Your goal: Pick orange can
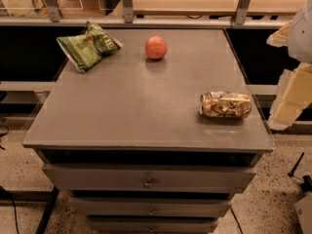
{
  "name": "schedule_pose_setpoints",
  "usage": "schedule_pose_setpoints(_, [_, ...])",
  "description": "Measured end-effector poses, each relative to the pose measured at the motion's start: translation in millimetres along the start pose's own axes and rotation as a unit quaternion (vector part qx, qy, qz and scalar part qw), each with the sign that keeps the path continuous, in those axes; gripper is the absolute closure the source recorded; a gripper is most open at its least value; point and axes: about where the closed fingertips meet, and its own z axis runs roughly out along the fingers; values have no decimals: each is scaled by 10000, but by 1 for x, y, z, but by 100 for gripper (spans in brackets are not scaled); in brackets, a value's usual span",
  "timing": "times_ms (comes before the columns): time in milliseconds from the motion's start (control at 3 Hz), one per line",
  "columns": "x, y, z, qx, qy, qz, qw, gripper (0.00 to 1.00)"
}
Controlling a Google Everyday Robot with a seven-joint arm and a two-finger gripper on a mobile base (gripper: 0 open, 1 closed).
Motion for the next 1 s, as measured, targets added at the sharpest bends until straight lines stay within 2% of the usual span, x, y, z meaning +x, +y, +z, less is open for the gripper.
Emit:
schedule_pose_setpoints(333, [0, 0, 0, 5, 2, -6, 10000, 0])
schedule_pose_setpoints(1000, [-16, -9, 39, -208, 222, -373, 9988, 0])
